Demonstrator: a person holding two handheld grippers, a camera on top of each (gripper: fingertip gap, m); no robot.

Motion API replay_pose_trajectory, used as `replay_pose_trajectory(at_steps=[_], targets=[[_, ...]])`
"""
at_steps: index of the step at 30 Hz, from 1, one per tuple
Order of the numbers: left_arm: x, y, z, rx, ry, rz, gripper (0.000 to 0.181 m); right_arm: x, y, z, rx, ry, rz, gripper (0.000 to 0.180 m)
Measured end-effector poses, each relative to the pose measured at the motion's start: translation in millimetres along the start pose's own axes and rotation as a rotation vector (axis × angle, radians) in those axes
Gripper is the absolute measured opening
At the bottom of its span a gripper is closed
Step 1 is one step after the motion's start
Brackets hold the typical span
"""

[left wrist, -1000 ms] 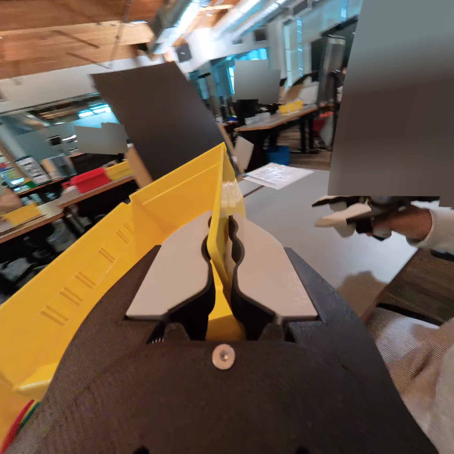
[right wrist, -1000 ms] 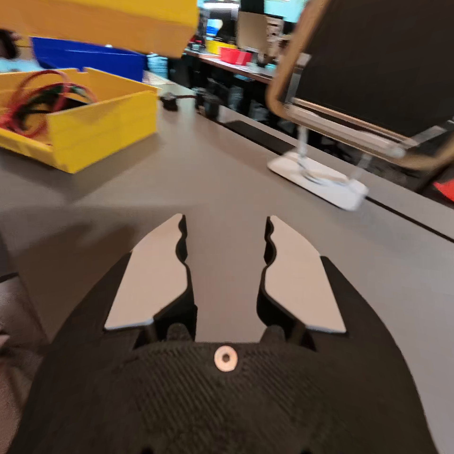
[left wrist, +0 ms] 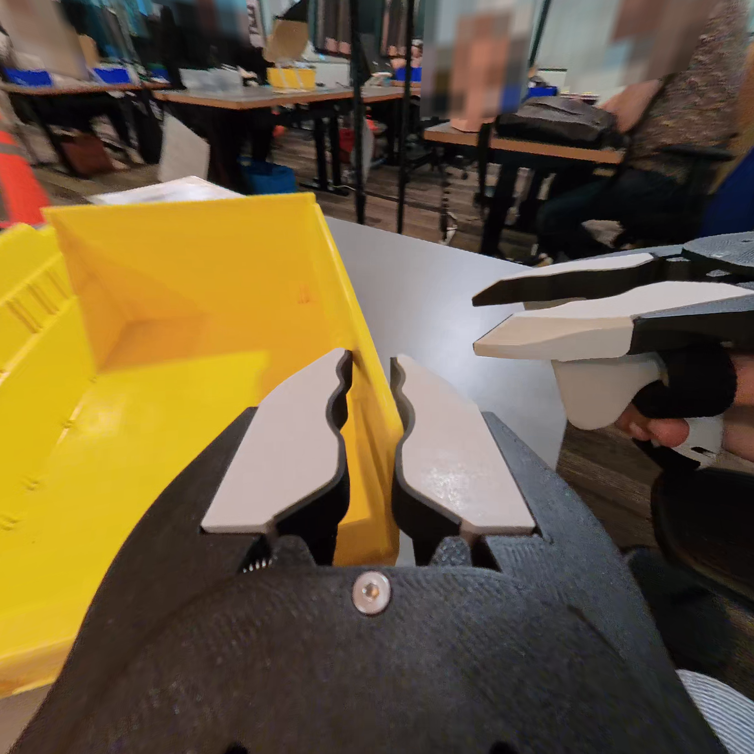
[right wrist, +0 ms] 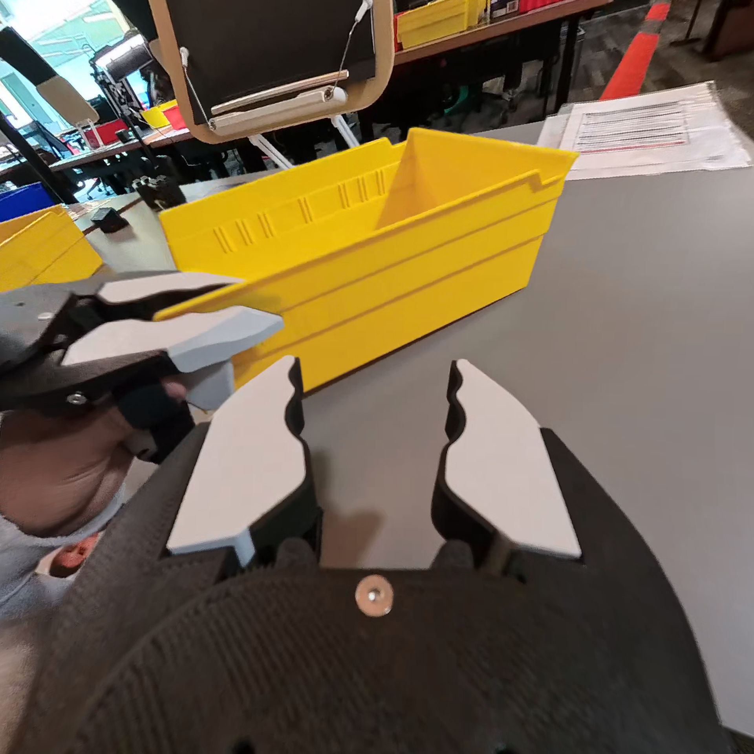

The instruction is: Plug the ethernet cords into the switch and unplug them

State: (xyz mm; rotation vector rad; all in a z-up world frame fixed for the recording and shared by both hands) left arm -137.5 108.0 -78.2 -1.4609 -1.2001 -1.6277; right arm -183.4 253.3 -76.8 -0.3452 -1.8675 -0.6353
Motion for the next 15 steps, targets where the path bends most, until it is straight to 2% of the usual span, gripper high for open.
replay_pose_trajectory(at_steps=[4,8,11,15], targets=[[0,-18,7,-0.196,0.047,-0.007,0.033,-1,10,-2,-0.039,0.044,0.01,0.068],[21,1,5,-0.365,0.054,0.118,0.054,-1,10,-7,-0.107,0.166,0.011,0.075],[21,37,-12,-0.308,-0.032,0.156,0.058,-4,3,-18,-0.121,0.273,-0.003,0.084],[1,98,-49,-0.183,-0.065,0.144,0.058,-9,-14,-46,-0.096,0.366,-0.005,0.098]])
Point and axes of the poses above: each gripper's, where its closed fingertips meet, y back along the fingers, x out of its top, z = x × y across the jaws, the point moved 8 cm from there along y, back along the fingers, and after that the axes turned 3 degrees about -y, right-handed, at the moved point
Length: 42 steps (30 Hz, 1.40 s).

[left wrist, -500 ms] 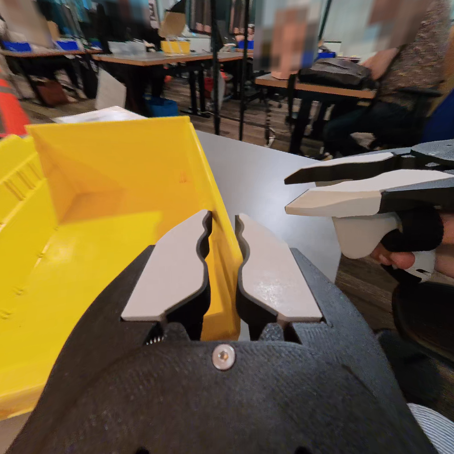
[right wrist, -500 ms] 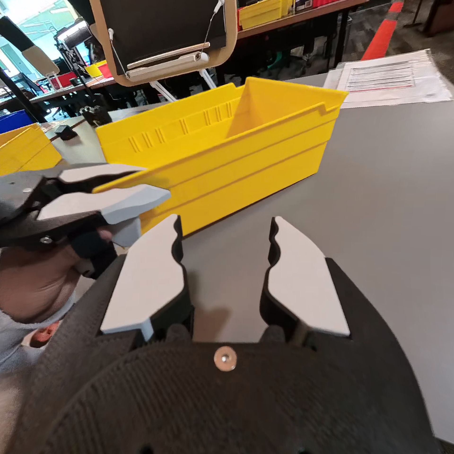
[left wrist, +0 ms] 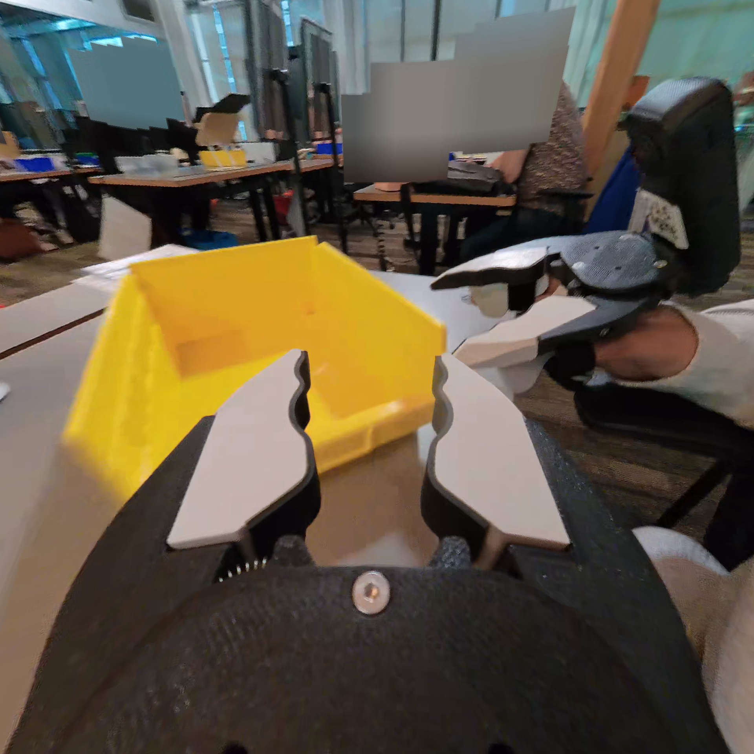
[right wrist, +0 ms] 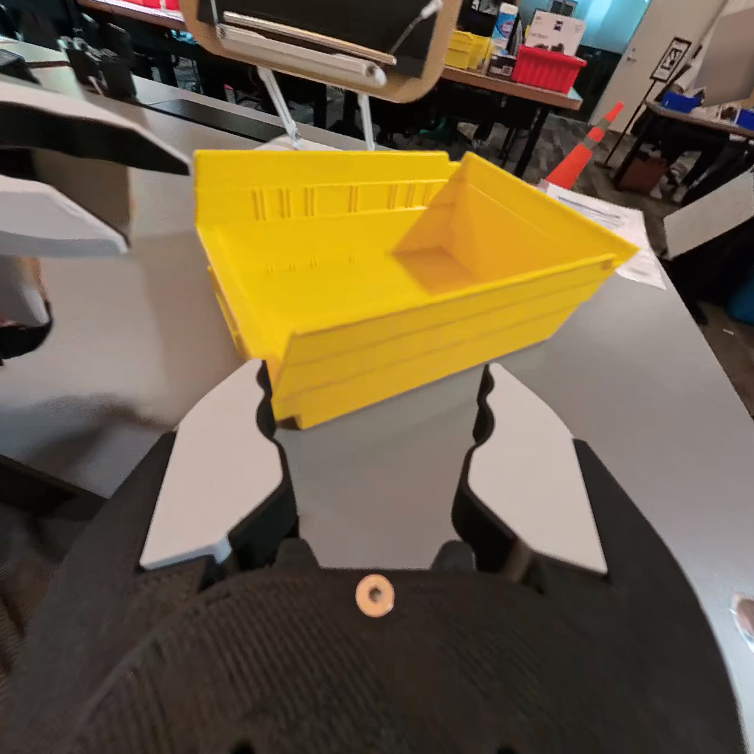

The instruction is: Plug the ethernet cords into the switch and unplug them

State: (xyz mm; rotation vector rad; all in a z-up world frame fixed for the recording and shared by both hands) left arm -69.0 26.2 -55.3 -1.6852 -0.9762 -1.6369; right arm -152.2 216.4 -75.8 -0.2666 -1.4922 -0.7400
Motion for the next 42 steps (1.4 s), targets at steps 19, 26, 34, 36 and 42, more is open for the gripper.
replay_pose_trajectory(at_steps=[19,26,34,36,42], targets=[[-70,279,-130,0.758,0.377,-0.14,0.032,-7,-53,64,-0.072,-0.109,-0.178,0.03],[-70,321,-145,0.954,0.456,-0.013,0.042,-22,-23,122,-0.172,-0.184,-0.166,0.005],[-69,343,-145,1.13,0.433,0.019,0.055,-32,-3,157,-0.219,-0.3,-0.139,0.003],[-70,343,-145,1.115,0.448,0.054,0.054,-33,0,160,-0.238,-0.292,-0.144,0.003],[-68,329,-143,1.014,0.444,0.073,0.054,-37,10,169,-0.238,-0.291,-0.138,0.003]])
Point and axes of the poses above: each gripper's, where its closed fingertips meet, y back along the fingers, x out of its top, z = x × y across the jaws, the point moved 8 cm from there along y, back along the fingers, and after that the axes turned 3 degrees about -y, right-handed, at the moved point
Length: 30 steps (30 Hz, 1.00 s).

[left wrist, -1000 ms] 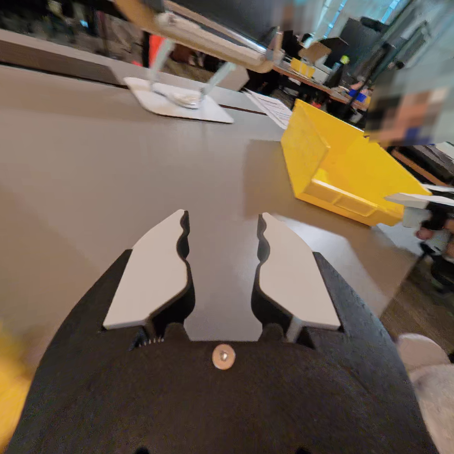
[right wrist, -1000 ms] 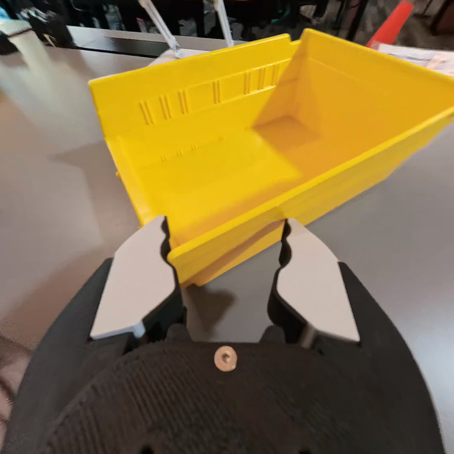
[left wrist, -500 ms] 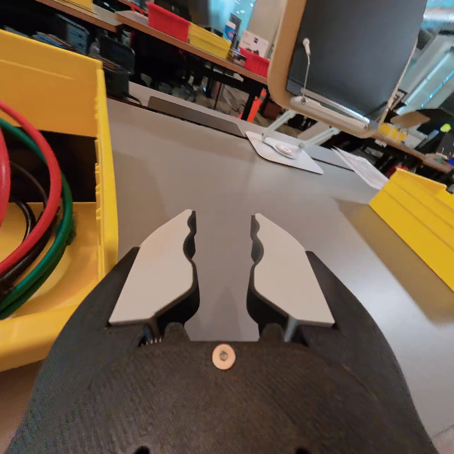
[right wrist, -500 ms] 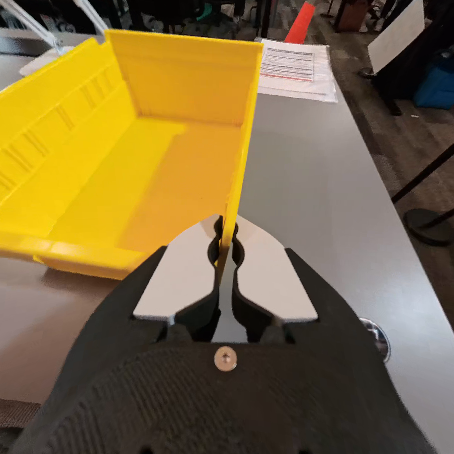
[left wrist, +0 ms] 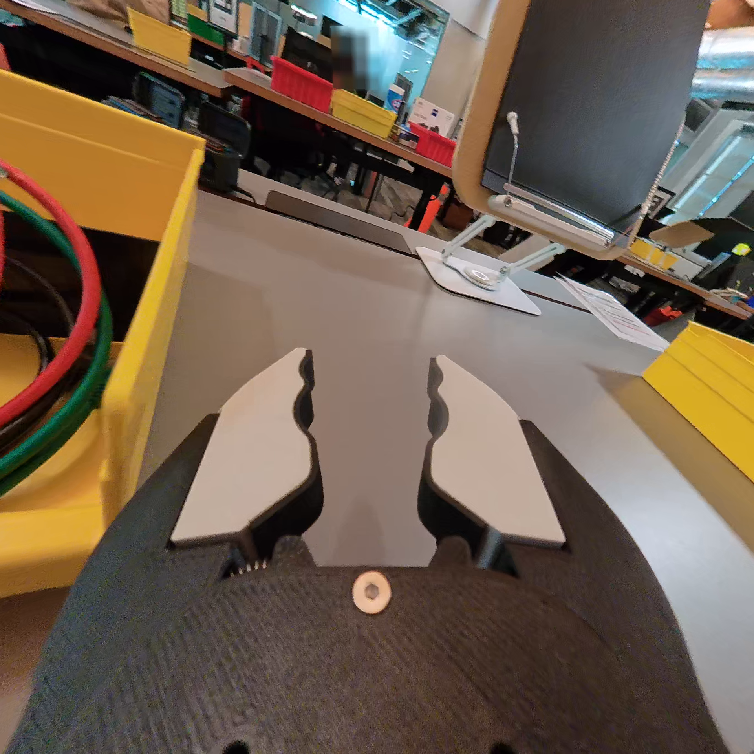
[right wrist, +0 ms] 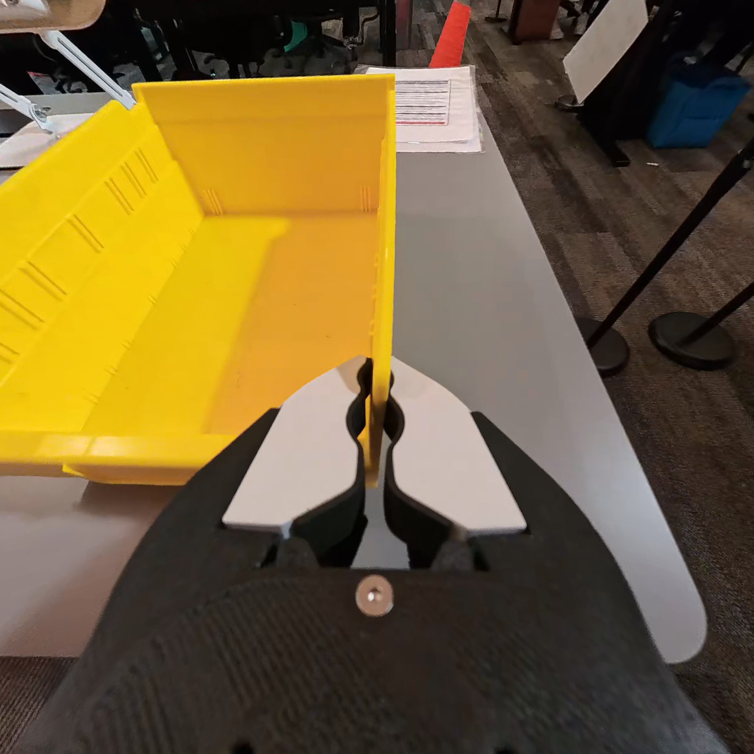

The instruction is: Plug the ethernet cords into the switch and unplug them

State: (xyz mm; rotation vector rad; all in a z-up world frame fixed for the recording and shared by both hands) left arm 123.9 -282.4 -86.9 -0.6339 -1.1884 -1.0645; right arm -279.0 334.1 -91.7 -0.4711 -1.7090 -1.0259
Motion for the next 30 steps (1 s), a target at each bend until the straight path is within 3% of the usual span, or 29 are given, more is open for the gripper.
replay_pose_trajectory(at_steps=[13,15,21,26,30], targets=[[-7,-8,19,-0.1,-0.03,-0.049,0.053,2,4,3,-0.054,-0.006,0.04,0.009],[-7,-8,21,-0.108,-0.04,-0.053,0.053,12,13,2,-0.074,0.004,0.115,0.022],[-11,-11,41,-0.192,-0.065,-0.087,0.048,51,70,-48,-0.044,0.19,0.594,0.0],[-21,-19,74,-0.285,-0.139,-0.148,0.044,57,62,-144,0.206,0.353,0.668,0.0],[-21,-24,117,-0.422,-0.029,-0.142,0.044,35,47,-244,0.607,0.293,0.585,0.007]])
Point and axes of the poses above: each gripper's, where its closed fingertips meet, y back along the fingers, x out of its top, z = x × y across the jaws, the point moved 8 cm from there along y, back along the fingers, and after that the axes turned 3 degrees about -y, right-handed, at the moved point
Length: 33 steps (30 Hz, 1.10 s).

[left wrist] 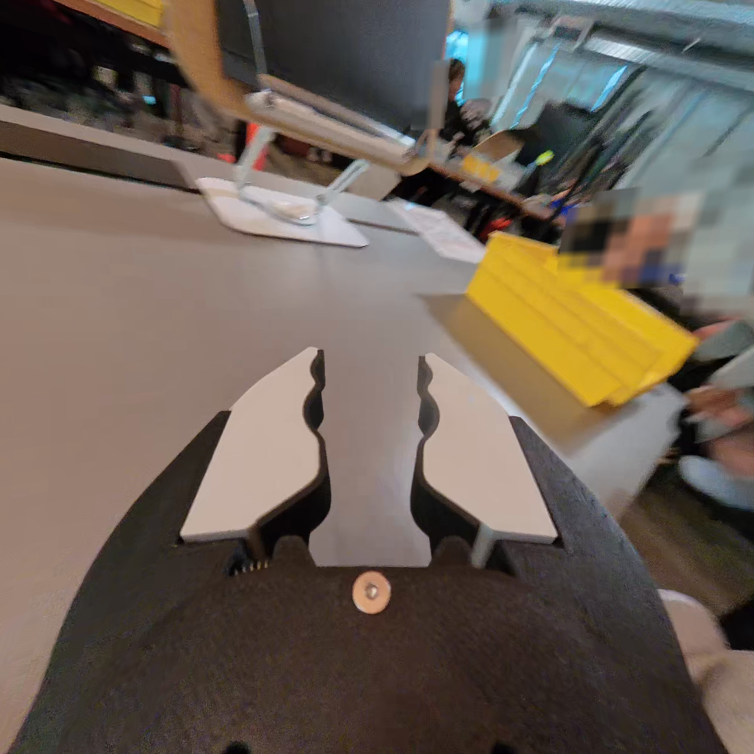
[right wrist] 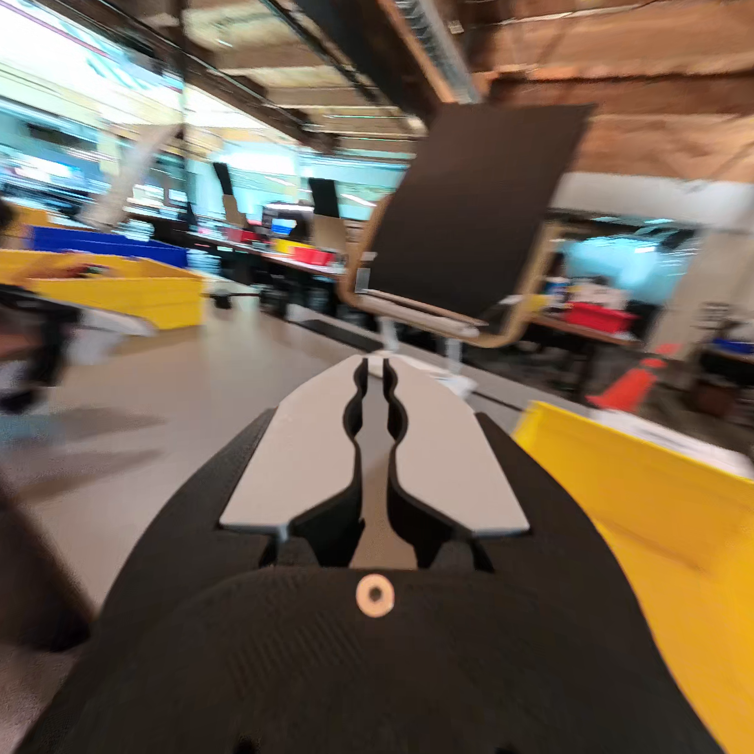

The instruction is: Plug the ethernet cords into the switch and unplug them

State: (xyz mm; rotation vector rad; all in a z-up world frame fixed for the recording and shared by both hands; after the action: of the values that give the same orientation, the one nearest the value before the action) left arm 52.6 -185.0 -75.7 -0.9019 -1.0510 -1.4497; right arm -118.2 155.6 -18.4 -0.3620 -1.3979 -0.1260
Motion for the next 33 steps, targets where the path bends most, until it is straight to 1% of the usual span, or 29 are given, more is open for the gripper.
replay_pose_trajectory(at_steps=[2,3,5,7,9,11,13,15,17,19,21,24,27,31,33], targets=[[3,-13,20,-0.087,0.023,0.008,0.044,-9,-27,-42,0.172,-0.081,-0.022,0.014],[3,-21,27,-0.096,-0.01,-0.02,0.044,-11,-39,-61,0.241,-0.113,-0.034,0.02],[3,-37,34,-0.062,-0.098,-0.09,0.044,-12,-63,-91,0.334,-0.167,-0.039,0.036],[4,-52,38,-0.05,-0.168,-0.141,0.045,-8,-85,-112,0.397,-0.25,-0.04,0.057],[2,-65,39,-0.001,-0.254,-0.184,0.045,-7,-104,-130,0.485,-0.341,-0.082,0.074],[-5,-70,39,0.057,-0.327,-0.22,0.045,-13,-114,-143,0.544,-0.352,-0.126,0.085],[-13,-67,45,0.055,-0.403,-0.244,0.046,-28,-110,-151,0.55,-0.256,-0.155,0.089],[-18,-63,45,0.119,-0.535,-0.252,0.045,-45,-100,-154,0.533,-0.108,-0.188,0.091],[-21,-62,41,0.171,-0.64,-0.274,0.047,-47,-97,-157,0.538,0.003,-0.21,0.091],[-25,-64,38,0.181,-0.647,-0.312,0.051,-44,-98,-160,0.537,0.025,-0.182,0.09],[-33,-68,34,0.164,-0.602,-0.35,0.057,-48,-98,-163,0.537,0.013,-0.186,0.09],[-37,-71,26,0.236,-0.624,-0.415,0.084,-45,-95,-168,0.548,0.042,-0.17,0.091],[-39,-73,21,0.288,-0.67,-0.45,0.097,-42,-90,-177,0.573,0.115,-0.131,0.091],[-45,-77,22,0.319,-0.717,-0.498,0.108,-44,-84,-192,0.63,0.214,-0.108,0.093],[-44,-77,23,0.326,-0.72,-0.491,0.108,-43,-79,-200,0.649,0.283,-0.081,0.094]])
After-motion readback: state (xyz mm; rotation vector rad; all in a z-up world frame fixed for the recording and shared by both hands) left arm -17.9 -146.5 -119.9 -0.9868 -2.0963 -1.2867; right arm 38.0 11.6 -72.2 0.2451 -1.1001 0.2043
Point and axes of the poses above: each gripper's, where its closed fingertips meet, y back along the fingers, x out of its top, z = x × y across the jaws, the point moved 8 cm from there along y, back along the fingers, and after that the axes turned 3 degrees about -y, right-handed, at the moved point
